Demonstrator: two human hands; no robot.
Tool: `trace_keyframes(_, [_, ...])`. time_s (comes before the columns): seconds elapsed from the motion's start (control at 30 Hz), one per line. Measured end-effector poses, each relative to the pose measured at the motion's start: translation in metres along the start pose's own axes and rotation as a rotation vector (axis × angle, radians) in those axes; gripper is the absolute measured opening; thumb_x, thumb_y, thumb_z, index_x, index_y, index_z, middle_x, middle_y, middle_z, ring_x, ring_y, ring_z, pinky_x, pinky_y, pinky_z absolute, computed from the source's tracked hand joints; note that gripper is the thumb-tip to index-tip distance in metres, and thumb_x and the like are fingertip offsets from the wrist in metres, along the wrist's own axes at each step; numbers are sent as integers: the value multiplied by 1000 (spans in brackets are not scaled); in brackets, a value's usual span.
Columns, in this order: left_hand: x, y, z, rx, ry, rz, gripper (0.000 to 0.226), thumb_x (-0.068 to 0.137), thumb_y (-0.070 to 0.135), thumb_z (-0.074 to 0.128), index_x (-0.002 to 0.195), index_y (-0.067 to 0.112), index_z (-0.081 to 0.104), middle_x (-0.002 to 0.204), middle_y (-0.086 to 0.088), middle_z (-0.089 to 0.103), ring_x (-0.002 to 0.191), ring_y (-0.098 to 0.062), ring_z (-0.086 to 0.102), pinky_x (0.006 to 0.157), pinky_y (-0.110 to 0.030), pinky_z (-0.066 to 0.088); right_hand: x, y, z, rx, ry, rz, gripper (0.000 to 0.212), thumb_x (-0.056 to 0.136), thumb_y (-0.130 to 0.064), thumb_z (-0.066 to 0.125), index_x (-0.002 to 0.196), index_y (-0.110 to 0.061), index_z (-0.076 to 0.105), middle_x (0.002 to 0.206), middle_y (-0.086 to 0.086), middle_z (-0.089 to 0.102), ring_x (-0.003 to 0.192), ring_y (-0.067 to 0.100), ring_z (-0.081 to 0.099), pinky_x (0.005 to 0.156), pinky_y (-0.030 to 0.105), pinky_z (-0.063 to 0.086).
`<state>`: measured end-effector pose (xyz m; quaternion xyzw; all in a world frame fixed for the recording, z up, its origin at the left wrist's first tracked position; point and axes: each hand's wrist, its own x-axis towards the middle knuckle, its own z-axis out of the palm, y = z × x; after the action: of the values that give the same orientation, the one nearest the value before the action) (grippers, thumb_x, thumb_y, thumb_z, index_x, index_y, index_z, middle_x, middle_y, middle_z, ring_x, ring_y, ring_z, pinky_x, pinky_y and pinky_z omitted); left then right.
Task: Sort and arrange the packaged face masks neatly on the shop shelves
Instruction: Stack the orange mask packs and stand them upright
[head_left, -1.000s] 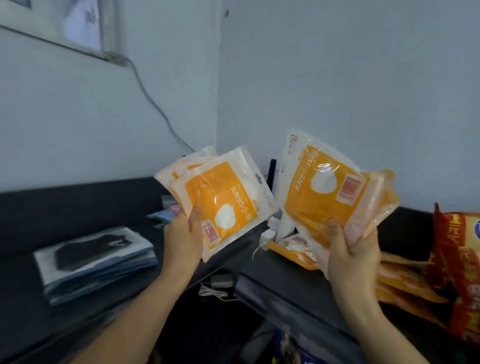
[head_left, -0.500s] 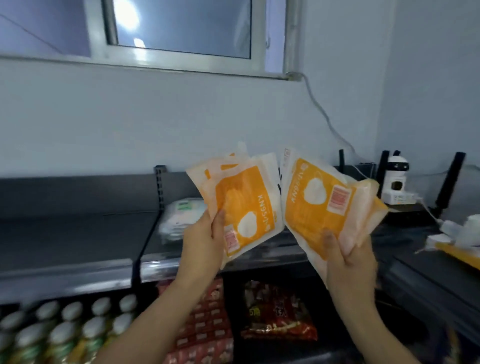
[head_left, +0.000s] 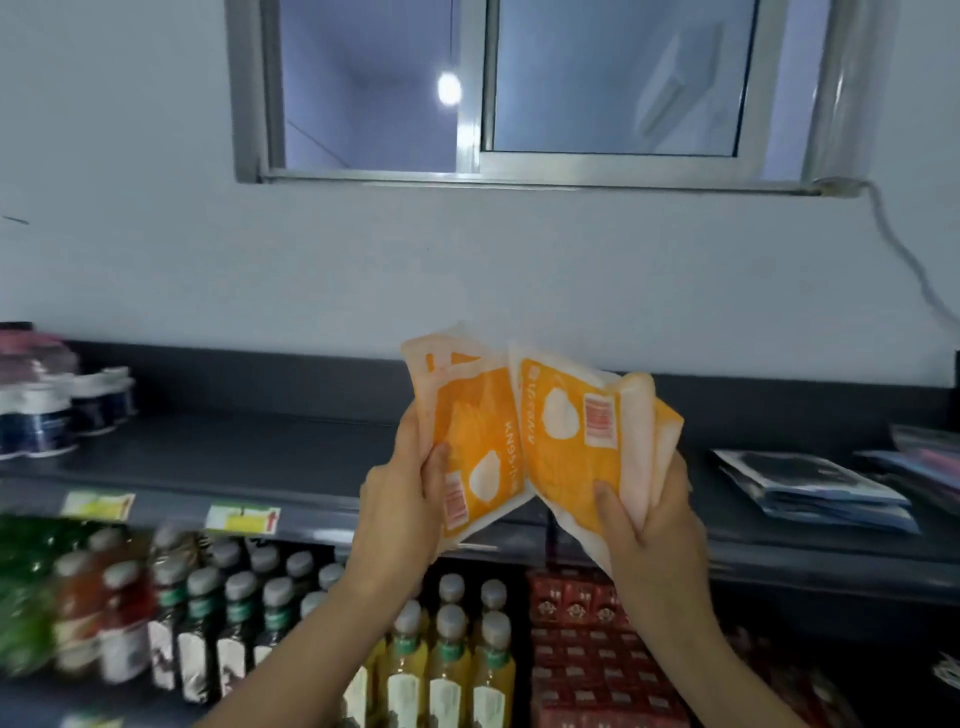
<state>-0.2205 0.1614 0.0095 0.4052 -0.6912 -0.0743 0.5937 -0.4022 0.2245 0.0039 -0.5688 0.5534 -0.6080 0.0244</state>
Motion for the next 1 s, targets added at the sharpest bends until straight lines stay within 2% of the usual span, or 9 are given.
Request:
trace_keyframes(0.13, [14, -51, -70, 50, 17, -9, 52, 98, 26, 42, 145, 35, 21, 63, 1, 63, 51, -11, 58, 46, -23, 45, -8, -44, 75, -8, -27, -59, 58, 91, -26, 56, 142, -25, 27, 130, -4, 46, 112, 14, 48, 92, 35, 44])
trace_keyframes(0.27, [26, -98, -139, 103, 46, -54, 57, 98, 27, 44, 144, 40, 14, 67, 10, 59, 54, -8, 59, 46, -19, 46, -18, -90, 139, 1, -119, -166, 64, 93, -24, 54, 130, -57, 12, 121, -17, 40, 98, 4, 43, 83, 22, 36])
trace_keyframes(0.37, [31, -128, -183, 160, 90, -47, 63, 97, 25, 46, 141, 45, 6, 58, 8, 57, 45, -9, 55, 40, -17, 40, -26, -115, 183, -12, -189, -223, 62, 95, -27, 50, 119, -64, 6, 113, -19, 38, 85, 1, 43, 74, 15, 36])
trace_keyframes(0.47, [34, -156, -223, 217, 137, -41, 66, 97, 23, 46, 134, 53, 1, 53, 2, 56, 42, -12, 52, 40, -20, 35, -30, -131, 227, 12, -228, -264, 56, 95, -29, 46, 120, -62, 9, 111, -16, 40, 80, -8, 47, 65, 6, 39])
trace_keyframes(0.53, [33, -173, -247, 239, 159, -60, 64, 97, 23, 45, 139, 50, 4, 53, 1, 56, 42, -13, 52, 40, -23, 37, -32, -141, 256, 44, -259, -270, 57, 96, -30, 45, 120, -63, 7, 114, -14, 42, 83, -2, 50, 72, 11, 42])
trace_keyframes(0.63, [31, -198, -276, 292, 191, -62, 62, 98, 24, 43, 142, 46, 6, 49, -2, 54, 46, -14, 54, 40, -29, 41, -36, -153, 296, 78, -299, -272, 63, 95, -30, 46, 120, -66, 1, 122, -12, 44, 99, 10, 52, 86, 33, 49])
trace_keyframes(0.83, [46, -235, -303, 407, 202, -70, 58, 99, 21, 40, 133, 51, 3, 54, -2, 56, 44, -15, 52, 45, -26, 43, -27, -155, 361, 121, -348, -261, 63, 95, -29, 48, 131, -57, 4, 129, -2, 50, 100, 13, 54, 84, 34, 50])
trace_keyframes(0.93, [73, -250, -305, 485, 139, -3, 70, 100, 15, 39, 132, 61, -3, 61, -7, 59, 49, -20, 56, 46, -28, 42, 0, -152, 385, 161, -364, -229, 66, 95, -27, 48, 146, -41, 8, 135, 0, 47, 110, 17, 51, 91, 37, 47])
trace_keyframes(1.0, [97, -266, -302, 593, 54, 67, 80, 97, 8, 43, 135, 56, -8, 67, -9, 59, 52, -25, 57, 48, -35, 45, 22, -149, 398, 180, -361, -236, 67, 96, -25, 49, 147, -39, 8, 138, 0, 44, 116, 21, 49, 94, 38, 44])
